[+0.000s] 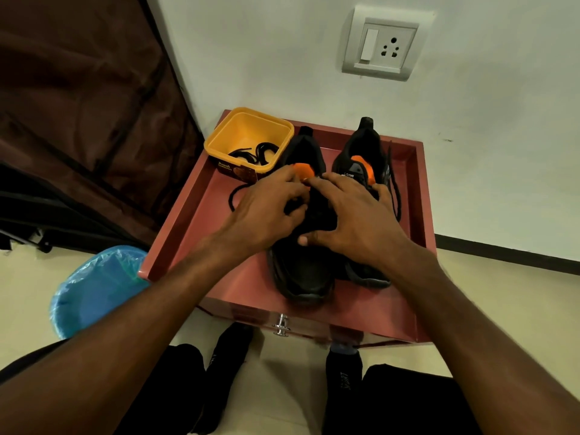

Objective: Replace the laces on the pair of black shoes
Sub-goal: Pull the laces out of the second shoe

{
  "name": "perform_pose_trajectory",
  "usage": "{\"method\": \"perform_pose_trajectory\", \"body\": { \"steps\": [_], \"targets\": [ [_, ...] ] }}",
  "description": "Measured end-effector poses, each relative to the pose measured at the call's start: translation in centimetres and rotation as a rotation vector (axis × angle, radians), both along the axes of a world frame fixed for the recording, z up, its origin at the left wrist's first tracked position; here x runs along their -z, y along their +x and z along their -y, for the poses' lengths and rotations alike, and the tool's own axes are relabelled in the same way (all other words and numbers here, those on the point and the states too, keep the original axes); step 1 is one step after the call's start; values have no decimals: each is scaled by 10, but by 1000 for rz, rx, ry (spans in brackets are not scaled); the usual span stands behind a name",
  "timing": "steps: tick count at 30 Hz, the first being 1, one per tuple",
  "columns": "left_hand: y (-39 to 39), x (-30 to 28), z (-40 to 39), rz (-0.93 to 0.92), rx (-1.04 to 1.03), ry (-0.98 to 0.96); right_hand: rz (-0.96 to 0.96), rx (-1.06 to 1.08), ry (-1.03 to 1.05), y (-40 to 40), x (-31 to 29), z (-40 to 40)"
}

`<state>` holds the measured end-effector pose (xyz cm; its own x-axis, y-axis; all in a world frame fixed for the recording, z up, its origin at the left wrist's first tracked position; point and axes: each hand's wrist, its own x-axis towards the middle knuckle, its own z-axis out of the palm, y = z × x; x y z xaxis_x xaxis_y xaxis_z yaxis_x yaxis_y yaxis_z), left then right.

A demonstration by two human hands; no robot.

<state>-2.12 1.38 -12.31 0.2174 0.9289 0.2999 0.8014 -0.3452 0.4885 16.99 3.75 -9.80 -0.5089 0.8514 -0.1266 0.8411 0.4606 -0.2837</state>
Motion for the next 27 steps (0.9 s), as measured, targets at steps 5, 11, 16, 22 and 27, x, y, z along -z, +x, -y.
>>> {"method": "perform_pose_trajectory", "body": {
  "steps": [5,11,16,22,27],
  "targets": [
    [1,-5,3,-25,8,1,-48,49,37,-1,-1,3],
    [-4,0,4,212,-38,-107,-129,136,58,-2,-2,8],
    [-7,0,4,285,-40,-143,-165,147,67,-3,-3,8],
    [7,-4,2,-79,-61,34,-163,138,60,-4,-1,8],
    [17,-12,2,32,-174,-33,-162,140,66,-3,-2,9]
  ]
}}
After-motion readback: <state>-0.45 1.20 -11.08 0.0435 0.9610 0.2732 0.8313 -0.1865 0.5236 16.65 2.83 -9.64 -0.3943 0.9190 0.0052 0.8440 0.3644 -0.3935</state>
